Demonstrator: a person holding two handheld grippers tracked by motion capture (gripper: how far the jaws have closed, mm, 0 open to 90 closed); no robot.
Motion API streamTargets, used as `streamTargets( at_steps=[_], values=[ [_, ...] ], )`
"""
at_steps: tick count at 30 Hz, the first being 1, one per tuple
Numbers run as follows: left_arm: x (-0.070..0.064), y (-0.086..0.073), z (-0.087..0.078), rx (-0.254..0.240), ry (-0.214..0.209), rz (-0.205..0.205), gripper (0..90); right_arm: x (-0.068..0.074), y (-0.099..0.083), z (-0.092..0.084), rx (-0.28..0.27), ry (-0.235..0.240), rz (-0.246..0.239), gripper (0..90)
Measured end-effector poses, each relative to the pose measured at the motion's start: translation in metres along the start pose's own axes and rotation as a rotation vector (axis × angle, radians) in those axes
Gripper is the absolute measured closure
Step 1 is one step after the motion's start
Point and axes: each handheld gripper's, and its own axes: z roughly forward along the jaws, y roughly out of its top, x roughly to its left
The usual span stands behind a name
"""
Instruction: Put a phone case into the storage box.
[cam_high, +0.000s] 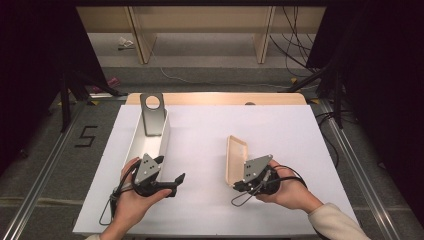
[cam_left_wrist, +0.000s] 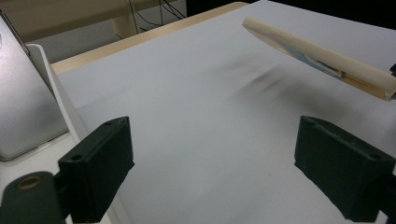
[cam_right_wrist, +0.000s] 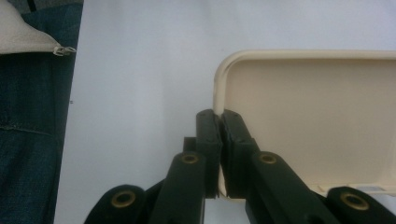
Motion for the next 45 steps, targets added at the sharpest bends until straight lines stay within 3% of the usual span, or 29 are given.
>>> streamTargets(
  at_steps=[5,11,15,18,23,26,32,45],
  values=[
    [-0.001,0.004,0.003,-0.004,-0.004,-0.006,11.4,0.002,0.002,0.0,-0.005,-0.001,-0.002,87.4],
    [-0.001,0.022,0.01,0.001,-0.018,-0.039,14.3,0.004,0.004,0.002,-0.011,-0.008,-0.009,87.4],
    [-0.002,0.036,0.022,0.019,-0.04,-0.052,15.3,0.005,0.008,0.004,-0.011,-0.009,-0.013,87.4],
    [-0.004,0.048,0.033,0.032,-0.091,-0.101,15.8,0.006,0.01,0.005,-0.016,-0.008,-0.019,87.4],
    [-0.01,0.068,0.052,0.076,-0.111,-0.063,15.7,0.008,0.014,0.006,-0.023,-0.007,-0.027,87.4],
    [-0.012,0.076,0.063,0.1,-0.109,-0.06,15.8,0.009,0.016,0.007,-0.023,-0.003,-0.031,87.4],
    [-0.015,0.084,0.083,0.153,-0.115,-0.08,16.8,0.01,0.019,0.008,-0.03,-0.005,-0.038,87.5],
    [-0.016,0.097,0.11,0.199,-0.131,-0.14,25.2,0.012,0.023,0.008,-0.04,-0.012,-0.052,87.5]
  ],
)
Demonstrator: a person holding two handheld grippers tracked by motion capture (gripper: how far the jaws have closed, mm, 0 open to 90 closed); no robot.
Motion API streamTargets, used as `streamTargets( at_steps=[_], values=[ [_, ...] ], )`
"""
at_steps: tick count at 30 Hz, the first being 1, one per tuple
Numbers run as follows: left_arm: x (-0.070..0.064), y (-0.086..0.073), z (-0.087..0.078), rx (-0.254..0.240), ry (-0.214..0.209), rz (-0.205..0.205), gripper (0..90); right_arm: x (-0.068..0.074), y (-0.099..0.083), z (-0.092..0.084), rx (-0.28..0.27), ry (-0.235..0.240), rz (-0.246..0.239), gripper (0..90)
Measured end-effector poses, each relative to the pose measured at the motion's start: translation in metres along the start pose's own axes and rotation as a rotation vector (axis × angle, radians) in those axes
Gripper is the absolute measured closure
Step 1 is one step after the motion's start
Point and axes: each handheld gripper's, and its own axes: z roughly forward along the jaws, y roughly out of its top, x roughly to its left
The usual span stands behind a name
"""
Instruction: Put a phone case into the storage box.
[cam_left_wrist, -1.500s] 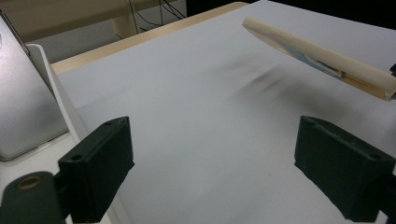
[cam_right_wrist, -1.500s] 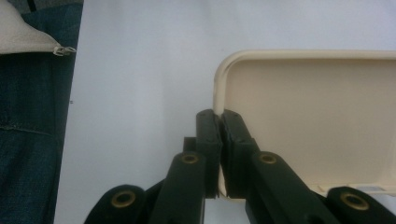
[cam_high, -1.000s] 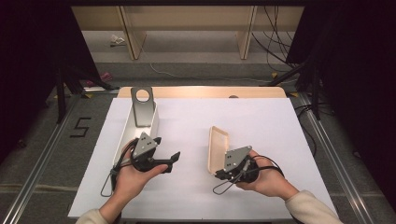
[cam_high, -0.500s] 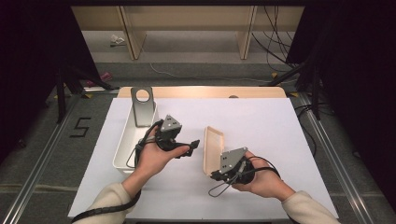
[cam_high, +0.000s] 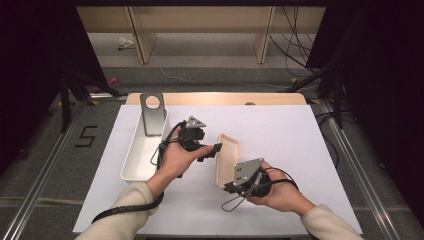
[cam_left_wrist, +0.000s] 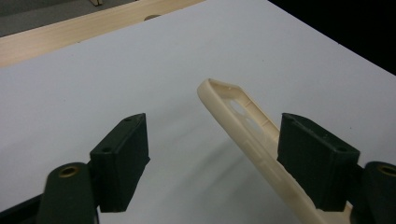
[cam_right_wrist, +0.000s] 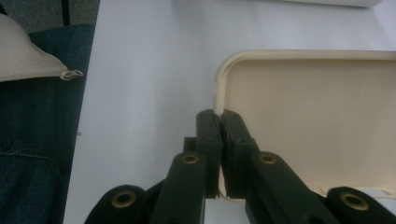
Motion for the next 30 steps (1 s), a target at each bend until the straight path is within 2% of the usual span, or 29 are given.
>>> streamTargets(
  at_steps=[3,5,10,16,19,23,30],
  values=[
    [-0.001,0.003,0.005,0.014,-0.016,-0.014,28.0,0.001,0.001,0.001,-0.001,-0.001,-0.008,87.5],
    [-0.001,0.004,0.008,0.036,-0.029,-0.037,29.7,0.002,0.002,0.001,0.002,0.0,-0.006,87.4],
    [0.0,0.004,0.016,0.069,-0.032,-0.088,38.1,0.003,0.004,0.001,0.005,-0.002,-0.022,87.5],
    [0.004,0.004,0.021,0.083,-0.043,-0.16,53.5,0.004,0.005,0.001,0.011,-0.006,-0.033,87.4],
    [0.005,0.003,0.022,0.09,-0.042,-0.178,62.2,0.005,0.006,0.002,0.015,-0.008,-0.038,87.4],
    [0.002,0.006,0.018,0.07,-0.05,-0.204,67.8,0.006,0.006,0.004,0.026,-0.008,-0.046,87.6],
    [-0.01,0.013,0.008,0.016,-0.069,-0.205,76.1,0.006,0.006,0.007,0.04,-0.004,-0.049,88.0]
  ],
)
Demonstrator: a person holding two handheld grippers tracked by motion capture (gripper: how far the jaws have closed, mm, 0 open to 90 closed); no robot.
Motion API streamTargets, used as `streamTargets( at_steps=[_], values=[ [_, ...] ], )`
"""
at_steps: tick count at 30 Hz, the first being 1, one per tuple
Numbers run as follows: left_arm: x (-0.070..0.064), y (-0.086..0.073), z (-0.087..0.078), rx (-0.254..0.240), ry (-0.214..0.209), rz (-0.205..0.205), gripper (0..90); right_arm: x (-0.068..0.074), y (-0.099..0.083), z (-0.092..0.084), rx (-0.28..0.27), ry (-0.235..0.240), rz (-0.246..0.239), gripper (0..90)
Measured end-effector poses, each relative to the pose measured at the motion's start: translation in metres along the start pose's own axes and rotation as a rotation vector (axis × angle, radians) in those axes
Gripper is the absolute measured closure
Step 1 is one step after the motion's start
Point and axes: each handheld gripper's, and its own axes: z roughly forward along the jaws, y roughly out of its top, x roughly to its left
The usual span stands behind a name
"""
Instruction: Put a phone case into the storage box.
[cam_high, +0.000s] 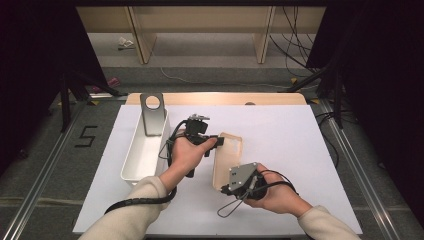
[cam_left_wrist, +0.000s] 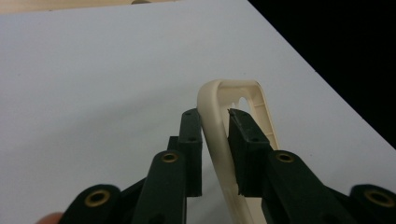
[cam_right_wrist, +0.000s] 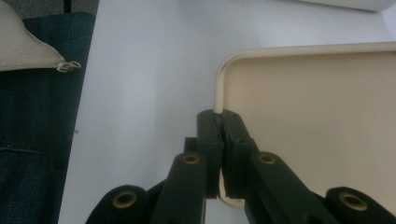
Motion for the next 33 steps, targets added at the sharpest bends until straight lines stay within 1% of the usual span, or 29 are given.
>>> streamTargets(
  at_steps=[4,6,8,9,10,11,12,13,14,17,18,19,22,24,27,29,31,33],
  values=[
    [-0.007,0.001,-0.002,-0.022,-0.031,-0.002,80.1,0.0,-0.001,0.002,0.013,-0.004,-0.004,88.0],
    [-0.009,0.002,-0.002,-0.031,-0.043,-0.002,81.2,0.0,-0.001,0.003,0.02,-0.015,-0.006,87.9],
    [-0.012,0.002,-0.003,-0.047,-0.048,0.009,81.8,0.0,-0.001,0.004,0.022,-0.021,0.0,87.5],
    [-0.013,0.002,-0.004,-0.056,-0.048,0.021,82.0,-0.001,-0.002,0.004,0.02,-0.024,0.002,86.7],
    [-0.015,0.002,-0.005,-0.061,-0.033,0.054,82.3,-0.001,-0.002,0.004,0.017,-0.032,0.011,84.1],
    [-0.016,0.002,-0.007,-0.074,-0.005,0.094,82.3,-0.002,-0.003,0.003,0.013,-0.049,0.016,80.3],
    [-0.017,0.002,-0.008,-0.086,0.008,0.115,82.4,-0.002,-0.004,0.002,0.009,-0.058,0.027,76.3],
    [-0.016,0.002,-0.009,-0.098,0.003,0.109,82.4,-0.004,-0.005,0.001,-0.003,-0.069,0.032,72.0],
    [-0.016,0.002,-0.011,-0.111,0.005,0.114,82.3,-0.005,-0.005,0.0,-0.019,-0.088,0.04,66.5],
    [-0.014,0.002,-0.016,-0.164,0.043,0.171,82.3,-0.008,-0.007,-0.004,-0.063,-0.127,0.087,55.3],
    [-0.013,0.002,-0.018,-0.179,0.05,0.186,82.3,-0.008,-0.008,-0.006,-0.073,-0.144,0.105,50.6],
    [-0.012,0.002,-0.019,-0.201,0.051,0.192,82.2,-0.01,-0.009,-0.008,-0.085,-0.162,0.122,46.3],
    [-0.008,0.002,-0.025,-0.237,0.068,0.222,82.2,-0.013,-0.014,-0.012,-0.109,-0.183,0.178,37.5],
    [-0.005,0.002,-0.028,-0.255,0.081,0.233,82.2,-0.016,-0.017,-0.014,-0.118,-0.196,0.215,33.7],
    [-0.002,0.001,-0.033,-0.28,0.088,0.243,82.2,-0.02,-0.021,-0.017,-0.141,-0.206,0.266,27.7],
    [0.0,0.001,-0.036,-0.294,0.095,0.251,82.1,-0.021,-0.023,-0.02,-0.152,-0.217,0.29,23.9],
    [0.002,0.001,-0.039,-0.302,0.099,0.258,82.1,-0.022,-0.025,-0.022,-0.164,-0.234,0.311,22.6],
    [0.004,0.0,-0.041,-0.312,0.103,0.26,82.2,-0.024,-0.028,-0.024,-0.18,-0.24,0.336,22.4]
  ],
)
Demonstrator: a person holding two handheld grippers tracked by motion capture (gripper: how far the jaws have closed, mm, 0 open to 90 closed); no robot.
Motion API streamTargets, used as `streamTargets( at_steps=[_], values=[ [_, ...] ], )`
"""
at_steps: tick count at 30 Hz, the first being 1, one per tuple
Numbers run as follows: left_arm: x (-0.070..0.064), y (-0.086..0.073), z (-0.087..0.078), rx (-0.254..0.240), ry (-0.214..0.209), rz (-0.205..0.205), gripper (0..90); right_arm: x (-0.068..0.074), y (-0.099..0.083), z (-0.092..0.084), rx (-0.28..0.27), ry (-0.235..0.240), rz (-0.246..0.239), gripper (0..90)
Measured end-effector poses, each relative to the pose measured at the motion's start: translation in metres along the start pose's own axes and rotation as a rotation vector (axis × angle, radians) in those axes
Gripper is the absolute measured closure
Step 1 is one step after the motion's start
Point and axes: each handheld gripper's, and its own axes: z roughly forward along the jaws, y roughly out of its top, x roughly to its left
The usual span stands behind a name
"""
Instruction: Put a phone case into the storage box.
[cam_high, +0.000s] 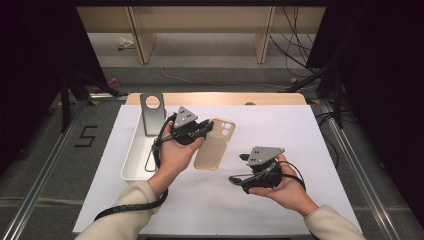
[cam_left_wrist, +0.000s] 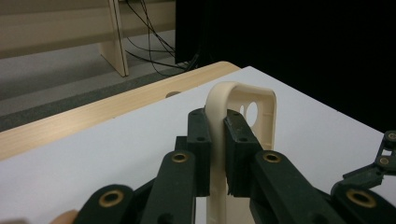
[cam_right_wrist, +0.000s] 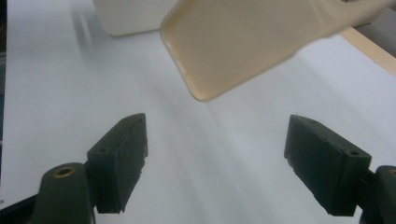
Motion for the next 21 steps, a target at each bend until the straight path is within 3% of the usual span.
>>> streamTargets(
  at_steps=[6,21],
  values=[
    [0.007,0.001,-0.007,-0.023,0.014,0.0,82.1,-0.007,-0.005,-0.007,-0.03,-0.033,0.056,20.1],
    [0.02,0.0,-0.021,-0.064,0.045,0.005,82.2,-0.016,-0.012,-0.015,-0.052,-0.094,0.102,19.2]
  ],
)
